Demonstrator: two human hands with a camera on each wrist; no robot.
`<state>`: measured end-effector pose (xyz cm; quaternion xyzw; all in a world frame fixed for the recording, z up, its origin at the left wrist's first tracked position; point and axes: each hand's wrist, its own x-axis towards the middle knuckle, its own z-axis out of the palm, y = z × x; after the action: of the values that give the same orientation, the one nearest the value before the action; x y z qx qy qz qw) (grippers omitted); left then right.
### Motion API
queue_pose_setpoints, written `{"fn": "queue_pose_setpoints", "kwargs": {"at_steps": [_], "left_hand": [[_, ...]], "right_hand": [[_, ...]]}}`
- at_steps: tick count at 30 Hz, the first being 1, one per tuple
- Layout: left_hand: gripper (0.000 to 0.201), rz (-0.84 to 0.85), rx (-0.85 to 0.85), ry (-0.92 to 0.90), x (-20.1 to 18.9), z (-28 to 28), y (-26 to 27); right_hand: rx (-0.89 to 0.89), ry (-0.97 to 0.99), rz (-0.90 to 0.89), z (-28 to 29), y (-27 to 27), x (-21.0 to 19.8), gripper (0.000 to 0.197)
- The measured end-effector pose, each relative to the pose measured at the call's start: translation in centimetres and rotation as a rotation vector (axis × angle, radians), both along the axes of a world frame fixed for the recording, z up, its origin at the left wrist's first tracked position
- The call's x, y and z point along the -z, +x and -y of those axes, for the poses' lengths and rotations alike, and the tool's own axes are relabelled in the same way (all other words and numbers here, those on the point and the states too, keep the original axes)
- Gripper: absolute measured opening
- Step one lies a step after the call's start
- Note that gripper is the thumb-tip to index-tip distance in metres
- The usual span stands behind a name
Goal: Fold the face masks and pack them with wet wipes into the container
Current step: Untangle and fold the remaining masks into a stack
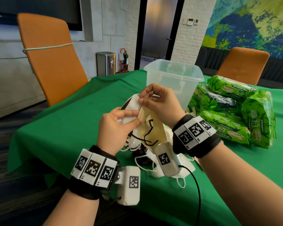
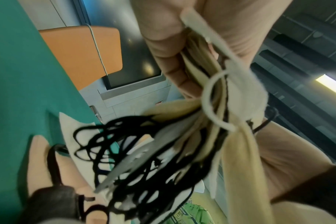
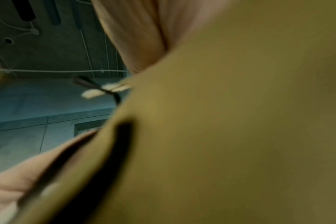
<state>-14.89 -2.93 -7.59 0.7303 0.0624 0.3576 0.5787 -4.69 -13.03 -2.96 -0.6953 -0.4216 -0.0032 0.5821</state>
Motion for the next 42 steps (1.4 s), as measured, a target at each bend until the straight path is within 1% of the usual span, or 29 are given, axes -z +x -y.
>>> {"fn": "queue_pose_setpoints", "kwargs": {"at_steps": [3,6,8,11,15,16,18,20,25,29,31,33,37,39,40,42], "left_hand": [[0.022,-0.004,-0.059,0.017,0.2,-0.4,0.1],[0.02,0.017,-0.142,-0.004,0.5,-1.0,0.2],[0.022,0.034,-0.176,-0.037,0.5,-1.3,0.3],[0.025,0.037,-0.192,-0.057,0.5,-1.3,0.2],[0.019,0.016,-0.192,-0.033,0.4,-0.9,0.3],[0.019,0.019,-0.186,-0.019,0.4,-0.8,0.3],[0.021,0.03,-0.17,-0.004,0.5,-0.6,0.2],[0.02,0.032,-0.164,0.003,0.6,-0.6,0.2],[0.021,0.031,-0.167,0.016,0.9,-0.7,0.3],[0.019,0.025,-0.179,0.014,0.9,-0.7,0.4],[0.021,0.014,-0.173,-0.033,1.1,-0.9,0.5],[0.022,0.005,-0.163,-0.076,1.2,-1.1,0.4],[0.022,0.017,-0.141,-0.096,1.2,-1.2,0.3],[0.023,0.02,-0.124,-0.081,1.2,-1.2,0.4],[0.025,0.017,-0.119,-0.071,1.3,-1.2,0.4],[0.027,0.009,-0.111,-0.06,1.4,-1.3,0.4]], "right_hand": [[-0.039,-0.045,-0.043,0.8,0.0,-0.3,0.026],[-0.063,-0.227,-0.038,1.9,0.2,-0.5,0.041],[-0.063,-0.344,-0.028,2.5,0.4,-0.5,0.046],[-0.049,-0.433,-0.003,2.8,0.4,-0.5,0.042],[-0.032,-0.385,-0.037,2.1,-0.4,-0.2,0.013],[0.011,-0.371,-0.008,1.7,-0.7,-0.2,0.012],[0.13,-0.356,0.082,1.0,-0.7,0.1,0.021],[0.196,-0.351,0.11,0.7,-0.6,0.1,0.024],[0.165,-0.431,0.1,0.8,-0.6,-0.2,0.026],[0.071,-0.551,0.093,1.2,-1.0,-0.4,0.029],[0.084,-0.601,0.116,1.6,-0.9,-0.4,0.032],[0.124,-0.638,0.138,2.1,-0.7,-0.3,0.03],[0.117,-0.565,0.045,3.4,-0.8,-0.5,0.016],[0.154,-0.529,0.012,3.8,-0.8,-0.5,0.016],[0.222,-0.5,0.02,4.0,-0.7,-0.5,0.02],[0.432,-0.386,0.066,4.2,-0.6,-0.7,0.026]]}}
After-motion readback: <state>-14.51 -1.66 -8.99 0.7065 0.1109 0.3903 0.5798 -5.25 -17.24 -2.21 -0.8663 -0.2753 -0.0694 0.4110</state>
